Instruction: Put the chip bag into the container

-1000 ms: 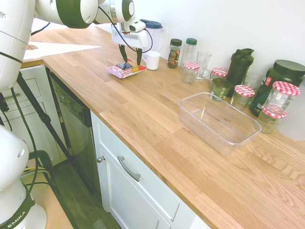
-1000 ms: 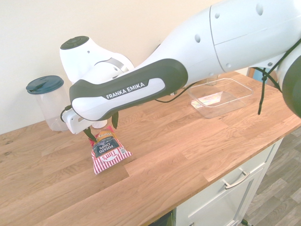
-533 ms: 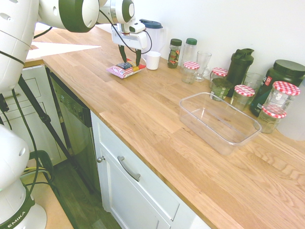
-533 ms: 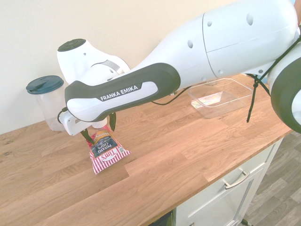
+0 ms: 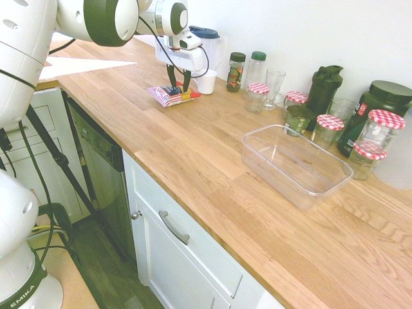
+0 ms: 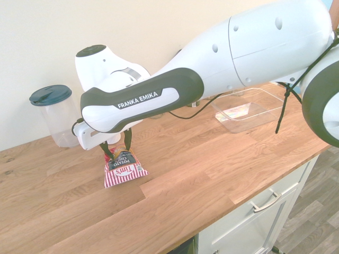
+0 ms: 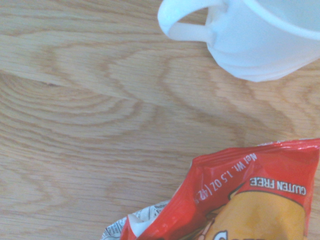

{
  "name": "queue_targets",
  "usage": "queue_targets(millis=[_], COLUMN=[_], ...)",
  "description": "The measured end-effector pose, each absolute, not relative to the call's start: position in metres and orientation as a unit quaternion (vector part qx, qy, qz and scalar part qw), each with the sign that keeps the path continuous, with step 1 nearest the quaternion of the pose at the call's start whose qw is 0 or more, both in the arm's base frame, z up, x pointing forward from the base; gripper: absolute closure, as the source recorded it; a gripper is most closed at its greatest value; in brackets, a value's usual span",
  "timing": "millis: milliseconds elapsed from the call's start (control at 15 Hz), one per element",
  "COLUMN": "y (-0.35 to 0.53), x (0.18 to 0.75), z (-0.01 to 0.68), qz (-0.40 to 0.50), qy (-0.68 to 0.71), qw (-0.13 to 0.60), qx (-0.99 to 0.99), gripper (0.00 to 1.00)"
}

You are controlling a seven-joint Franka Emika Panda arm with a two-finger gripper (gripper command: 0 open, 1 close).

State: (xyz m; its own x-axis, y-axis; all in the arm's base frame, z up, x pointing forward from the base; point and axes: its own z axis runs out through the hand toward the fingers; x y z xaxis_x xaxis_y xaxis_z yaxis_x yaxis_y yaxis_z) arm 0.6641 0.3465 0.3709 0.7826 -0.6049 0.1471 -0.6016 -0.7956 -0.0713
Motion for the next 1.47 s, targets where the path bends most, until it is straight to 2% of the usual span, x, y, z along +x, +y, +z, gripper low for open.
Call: queue_targets(millis=[867,1200,1467], y=[0.346,0.321,0.229], x=[0.657,0.623,0.597], z=[0.380,0.446,0.513], qz=[-0.077,-0.110,-0.133], qy=[0.319,0.320,0.349], qw=[0.036,0.053,0.064], qx=[-0.944,-0.940,-0.925], gripper=[1.00,1.00,1.00])
